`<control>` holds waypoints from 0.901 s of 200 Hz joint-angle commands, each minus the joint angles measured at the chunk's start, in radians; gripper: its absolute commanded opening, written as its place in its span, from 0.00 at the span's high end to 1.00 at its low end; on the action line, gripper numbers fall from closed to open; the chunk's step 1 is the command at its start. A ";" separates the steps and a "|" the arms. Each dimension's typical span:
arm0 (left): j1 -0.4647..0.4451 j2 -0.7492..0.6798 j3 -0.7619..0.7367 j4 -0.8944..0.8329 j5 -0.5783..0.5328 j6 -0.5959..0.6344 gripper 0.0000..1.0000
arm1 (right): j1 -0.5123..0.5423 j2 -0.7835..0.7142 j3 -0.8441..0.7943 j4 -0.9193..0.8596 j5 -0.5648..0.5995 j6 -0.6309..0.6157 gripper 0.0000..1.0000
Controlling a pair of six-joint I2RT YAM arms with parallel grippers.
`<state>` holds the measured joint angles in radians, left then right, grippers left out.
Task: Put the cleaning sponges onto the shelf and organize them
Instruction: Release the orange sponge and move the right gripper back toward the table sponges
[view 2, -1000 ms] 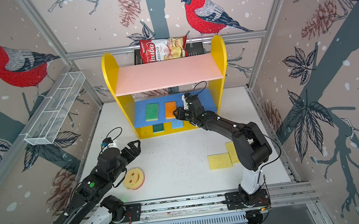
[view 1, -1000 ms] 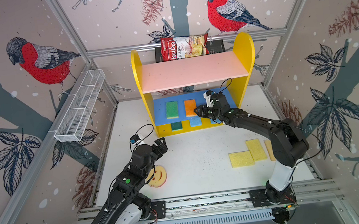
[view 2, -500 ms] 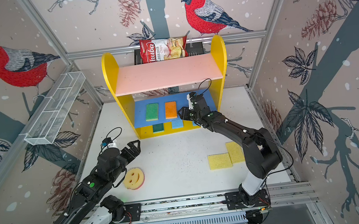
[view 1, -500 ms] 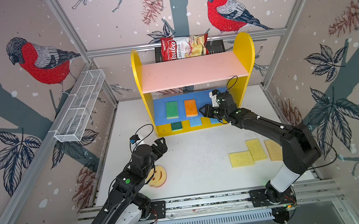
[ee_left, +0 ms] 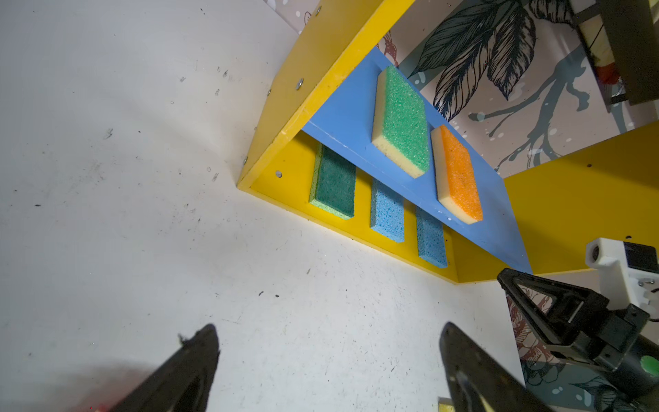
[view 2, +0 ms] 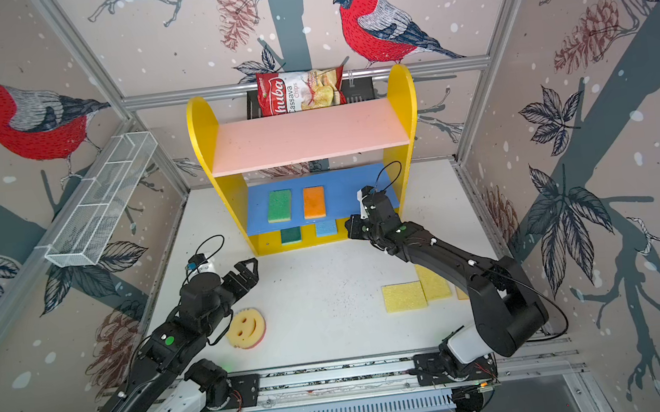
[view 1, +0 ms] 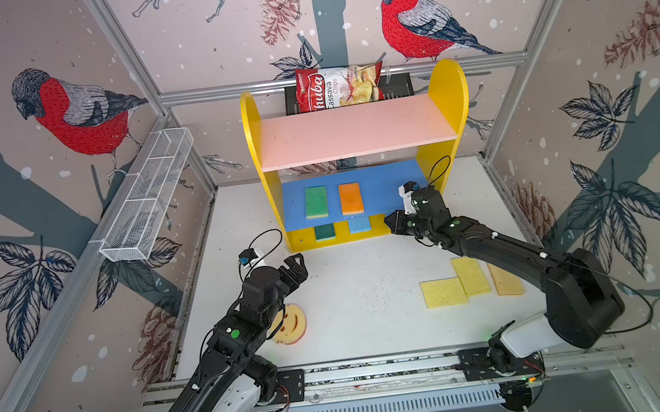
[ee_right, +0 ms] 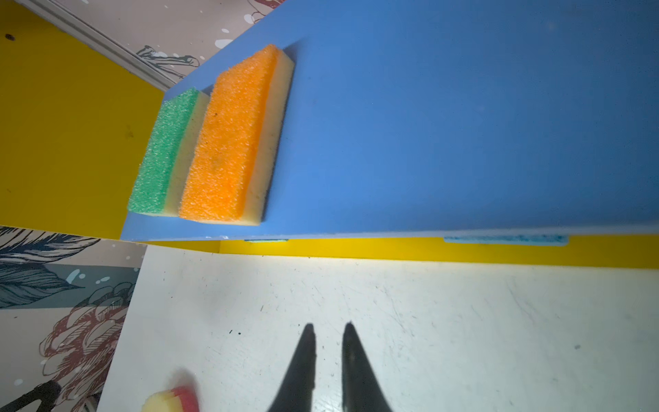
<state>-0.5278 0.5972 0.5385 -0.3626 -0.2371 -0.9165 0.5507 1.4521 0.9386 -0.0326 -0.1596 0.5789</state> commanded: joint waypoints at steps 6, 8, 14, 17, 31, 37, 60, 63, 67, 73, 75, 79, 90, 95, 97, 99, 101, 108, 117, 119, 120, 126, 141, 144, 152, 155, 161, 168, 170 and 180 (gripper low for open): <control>0.000 0.001 -0.021 0.050 0.029 0.006 0.04 | -0.040 -0.042 -0.073 -0.031 -0.012 0.024 0.56; 0.000 0.002 -0.023 0.055 0.031 0.006 0.04 | -0.045 -0.047 -0.082 -0.032 -0.018 0.027 0.56; 0.001 0.007 -0.027 0.065 0.037 0.010 0.04 | -0.058 -0.057 -0.103 -0.037 -0.031 0.033 0.53; 0.000 0.010 -0.029 0.071 0.039 0.013 0.04 | -0.065 -0.062 -0.115 -0.040 -0.033 0.035 0.52; 0.000 0.032 -0.037 0.094 0.044 0.026 0.04 | -0.089 -0.091 -0.168 -0.069 -0.020 0.037 0.51; 0.000 0.046 -0.038 0.101 0.046 0.029 0.04 | -0.095 -0.106 -0.192 -0.079 -0.011 0.038 0.51; 0.000 0.101 -0.041 0.151 0.074 0.046 0.04 | -0.124 -0.165 -0.274 -0.120 0.021 0.041 0.50; 0.000 0.108 -0.041 0.160 0.079 0.048 0.04 | -0.126 -0.173 -0.284 -0.128 0.026 0.042 0.50; 0.001 0.117 -0.043 0.171 0.084 0.053 0.04 | -0.130 -0.182 -0.294 -0.137 0.032 0.042 0.50; 0.001 0.134 -0.044 0.188 0.093 0.059 0.04 | -0.136 -0.194 -0.309 -0.152 0.042 0.045 0.50; 0.000 0.138 -0.045 0.193 0.095 0.062 0.04 | -0.138 -0.195 -0.313 -0.157 0.047 0.046 0.50; 0.000 0.150 -0.045 0.203 0.098 0.068 0.04 | -0.139 -0.196 -0.320 -0.173 0.060 0.050 0.50; 0.000 0.184 -0.044 0.230 0.105 0.084 0.04 | -0.141 -0.235 -0.335 -0.211 0.088 0.054 0.49; 0.000 0.201 -0.044 0.243 0.106 0.089 0.04 | -0.140 -0.241 -0.342 -0.226 0.092 0.057 0.49; 0.000 0.209 -0.042 0.248 0.110 0.090 0.04 | -0.141 -0.243 -0.345 -0.231 0.093 0.060 0.49; 0.000 0.215 -0.042 0.255 0.111 0.093 0.04 | -0.140 -0.248 -0.349 -0.236 0.095 0.061 0.49; 0.000 0.222 -0.043 0.260 0.114 0.095 0.04 | -0.141 -0.250 -0.351 -0.241 0.095 0.064 0.49; 0.000 0.245 -0.042 0.286 0.126 0.103 0.04 | -0.138 -0.262 -0.366 -0.252 0.097 0.069 0.49; 0.000 0.277 -0.044 0.324 0.151 0.115 0.05 | -0.139 -0.277 -0.383 -0.269 0.104 0.075 0.49; 0.001 0.284 -0.044 0.333 0.159 0.118 0.05 | -0.140 -0.281 -0.386 -0.274 0.108 0.076 0.49; 0.000 0.287 -0.044 0.339 0.163 0.120 0.05 | -0.140 -0.281 -0.387 -0.277 0.110 0.077 0.49; 0.001 0.306 -0.045 0.367 0.184 0.129 0.06 | -0.137 -0.290 -0.394 -0.295 0.127 0.078 0.49; 0.001 0.349 -0.050 0.428 0.225 0.138 0.06 | -0.123 -0.304 -0.408 -0.326 0.159 0.076 0.61; 0.001 0.358 -0.050 0.440 0.233 0.140 0.06 | -0.119 -0.305 -0.411 -0.331 0.161 0.077 0.63; 0.000 0.381 -0.049 0.463 0.245 0.145 0.06 | -0.109 -0.307 -0.421 -0.332 0.160 0.084 0.66; 0.001 0.389 -0.045 0.469 0.248 0.147 0.06 | -0.104 -0.308 -0.425 -0.331 0.159 0.089 0.66; 0.000 0.407 -0.040 0.480 0.256 0.152 0.06 | -0.089 -0.308 -0.435 -0.322 0.154 0.101 0.67; 0.000 0.425 -0.036 0.493 0.270 0.165 0.07 | -0.069 -0.308 -0.445 -0.305 0.145 0.117 0.67; 0.001 0.430 -0.033 0.498 0.274 0.172 0.07 | -0.062 -0.308 -0.449 -0.299 0.142 0.122 0.67; 0.000 0.449 -0.023 0.507 0.286 0.178 0.07 | -0.025 -0.307 -0.466 -0.254 0.126 0.153 0.66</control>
<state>-0.5278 1.0111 0.4953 0.0292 -0.0166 -0.7856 0.4713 1.1484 0.4999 -0.3225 -0.0322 0.6617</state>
